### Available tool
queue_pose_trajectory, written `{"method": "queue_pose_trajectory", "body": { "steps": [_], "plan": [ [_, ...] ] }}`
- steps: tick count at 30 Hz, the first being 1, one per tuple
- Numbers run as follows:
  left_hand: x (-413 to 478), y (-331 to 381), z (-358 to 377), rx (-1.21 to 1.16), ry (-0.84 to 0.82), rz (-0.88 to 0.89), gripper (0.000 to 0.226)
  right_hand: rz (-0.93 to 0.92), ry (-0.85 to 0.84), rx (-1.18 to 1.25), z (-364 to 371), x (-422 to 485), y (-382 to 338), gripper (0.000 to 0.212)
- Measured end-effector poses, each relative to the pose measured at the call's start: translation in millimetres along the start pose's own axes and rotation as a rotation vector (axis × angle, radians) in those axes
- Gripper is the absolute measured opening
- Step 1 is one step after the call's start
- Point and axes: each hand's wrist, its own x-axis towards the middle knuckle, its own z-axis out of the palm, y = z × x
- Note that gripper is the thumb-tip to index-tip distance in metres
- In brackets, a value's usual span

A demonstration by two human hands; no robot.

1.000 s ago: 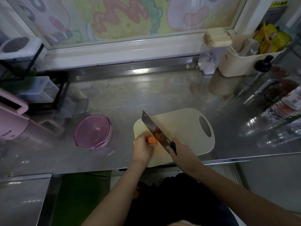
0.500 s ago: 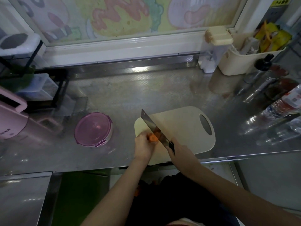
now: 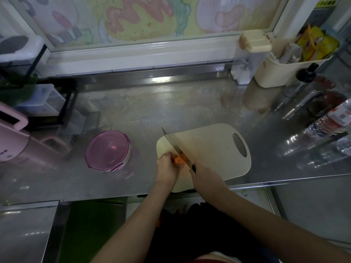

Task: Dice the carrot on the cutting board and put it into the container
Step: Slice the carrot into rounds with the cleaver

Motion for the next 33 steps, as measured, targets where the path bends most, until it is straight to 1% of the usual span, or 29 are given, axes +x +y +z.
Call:
{"method": "queue_pose_trajectory", "body": {
  "steps": [4,8,13,18,21,24,27,31,33],
  "plan": [
    [0,1,-1,0.014,-0.009,0.007,0.015,0.007,0.004,0.021,1,7,-3,0.012],
    [-1,3,-3,0.024,-0.020,0.011,0.011,0.026,0.014,0.051,3,16,-9,0.015],
    [1,3,-5,0.023,-0.049,-0.008,0.014,0.058,-0.004,0.031,-1,14,-5,0.025],
    [3,5,-7,0.015,-0.073,-0.033,0.013,0.018,-0.051,-0.028,-7,0,7,0.012],
    [4,5,-7,0.009,-0.074,-0.038,0.012,0.017,-0.056,-0.029,-4,4,6,0.017],
    [3,8,-8,0.024,-0.061,-0.026,0.005,0.020,-0.056,0.009,3,15,6,0.022],
    [2,10,-10,0.029,-0.056,-0.007,0.006,0.009,-0.042,0.028,8,24,10,0.027],
    [4,8,-7,0.033,-0.039,-0.009,0.010,-0.025,-0.019,0.056,11,29,14,0.025],
    [3,7,-7,0.040,-0.047,-0.009,0.008,-0.015,-0.029,0.087,13,32,14,0.022]
  ]
}}
